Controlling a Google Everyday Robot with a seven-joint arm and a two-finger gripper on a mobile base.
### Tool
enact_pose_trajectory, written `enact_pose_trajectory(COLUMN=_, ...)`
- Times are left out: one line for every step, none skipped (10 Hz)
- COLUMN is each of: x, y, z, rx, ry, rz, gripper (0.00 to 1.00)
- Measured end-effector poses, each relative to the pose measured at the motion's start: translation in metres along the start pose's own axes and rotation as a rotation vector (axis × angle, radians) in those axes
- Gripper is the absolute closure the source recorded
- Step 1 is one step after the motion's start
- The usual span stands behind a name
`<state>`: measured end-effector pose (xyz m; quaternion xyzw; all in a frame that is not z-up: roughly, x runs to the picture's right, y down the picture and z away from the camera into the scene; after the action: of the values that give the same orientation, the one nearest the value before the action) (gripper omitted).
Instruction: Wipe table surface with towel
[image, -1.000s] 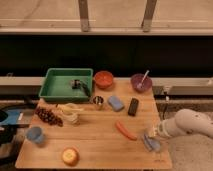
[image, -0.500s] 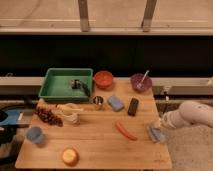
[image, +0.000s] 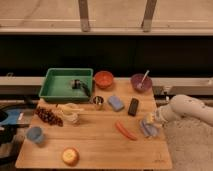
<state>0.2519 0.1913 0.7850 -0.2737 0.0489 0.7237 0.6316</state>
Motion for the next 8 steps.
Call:
enact_pose_trajectory(x=0.011, y=0.007, z=0.002, rx=-0.001, ry=0.011, rz=-0.017, gripper=1.00)
enact_pose_trajectory(x=0.027, y=0.011, z=0.007, rx=0.002, ry=0.031, rz=-0.029, gripper=1.00)
enact_pose_trajectory(x=0.036, y=0.011, z=0.011, rx=0.004, ry=0.045, rz=-0.028, gripper=1.00)
enact_pose_trajectory(x=0.043, y=0.006, z=0.014, rx=0.006, ry=0.057, rz=-0.018, gripper=1.00)
enact_pose_trajectory(x=0.051, y=-0.007, z=0.015, rx=0.020, ry=0.071, rz=0.007, gripper=1.00)
enact_pose_trajectory(x=0.053, y=-0.018, z=0.016, rx=0.045, ry=0.077, rz=0.031, gripper=1.00)
enact_pose_trajectory(x=0.049, y=-0.024, z=0.016, rx=0.062, ry=0.072, rz=0.049, gripper=1.00)
enact_pose_trajectory(x=0.040, y=-0.029, z=0.013, rx=0.078, ry=0.061, rz=0.064, gripper=1.00)
